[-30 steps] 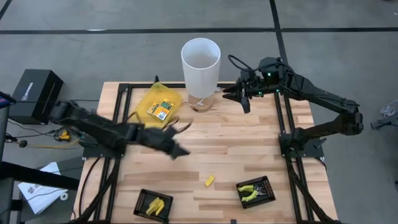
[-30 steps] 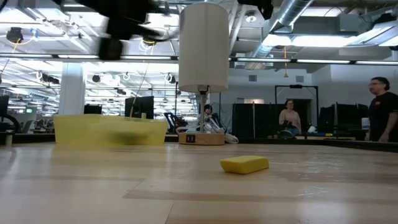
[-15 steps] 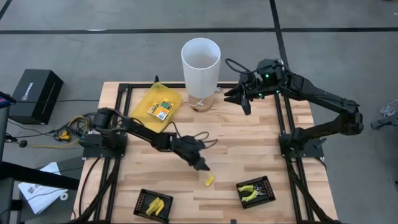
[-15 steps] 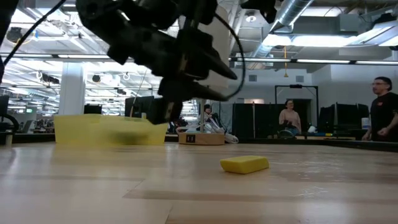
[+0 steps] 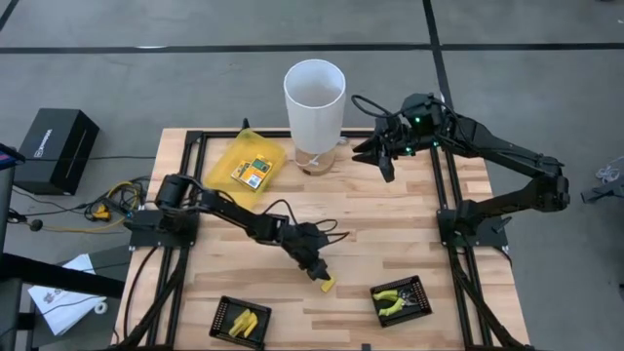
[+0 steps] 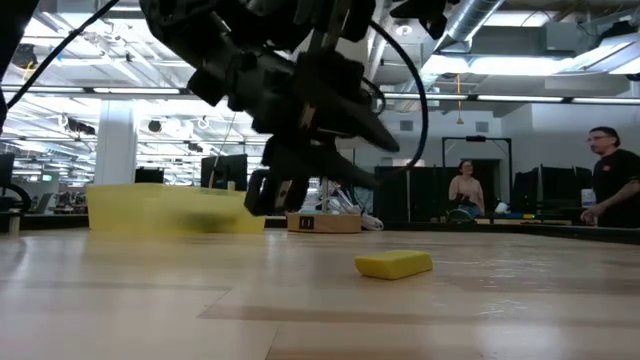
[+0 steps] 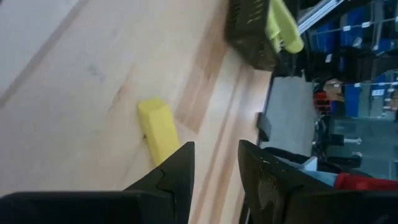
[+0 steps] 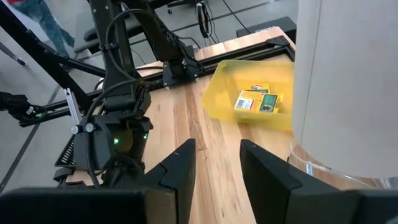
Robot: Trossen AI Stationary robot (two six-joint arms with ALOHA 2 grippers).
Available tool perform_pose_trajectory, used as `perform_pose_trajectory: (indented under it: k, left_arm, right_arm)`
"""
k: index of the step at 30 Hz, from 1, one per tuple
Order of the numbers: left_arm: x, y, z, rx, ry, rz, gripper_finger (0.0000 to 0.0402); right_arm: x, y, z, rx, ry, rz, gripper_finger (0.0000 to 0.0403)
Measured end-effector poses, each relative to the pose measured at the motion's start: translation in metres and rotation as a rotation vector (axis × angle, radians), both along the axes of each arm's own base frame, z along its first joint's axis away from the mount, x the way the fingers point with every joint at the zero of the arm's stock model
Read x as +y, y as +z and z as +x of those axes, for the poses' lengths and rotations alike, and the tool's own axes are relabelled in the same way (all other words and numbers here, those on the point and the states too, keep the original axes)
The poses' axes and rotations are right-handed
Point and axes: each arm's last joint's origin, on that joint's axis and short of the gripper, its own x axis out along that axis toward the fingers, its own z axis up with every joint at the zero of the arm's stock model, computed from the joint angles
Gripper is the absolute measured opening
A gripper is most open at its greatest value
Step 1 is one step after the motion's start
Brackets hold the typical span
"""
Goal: Pick & Place School Supplies
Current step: Put the eraser into the bottom left black bin
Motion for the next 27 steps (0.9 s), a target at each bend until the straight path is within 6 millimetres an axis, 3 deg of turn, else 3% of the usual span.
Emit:
perform_pose_trajectory:
  k: [27]
  left_arm:
    - [-0.007,-0.030,0.005,0.027,-0.031,-0.013,0.0108]
  right_arm:
    - [0.000,-0.001,-0.001,0.017,-0.002,0.003,0.0118]
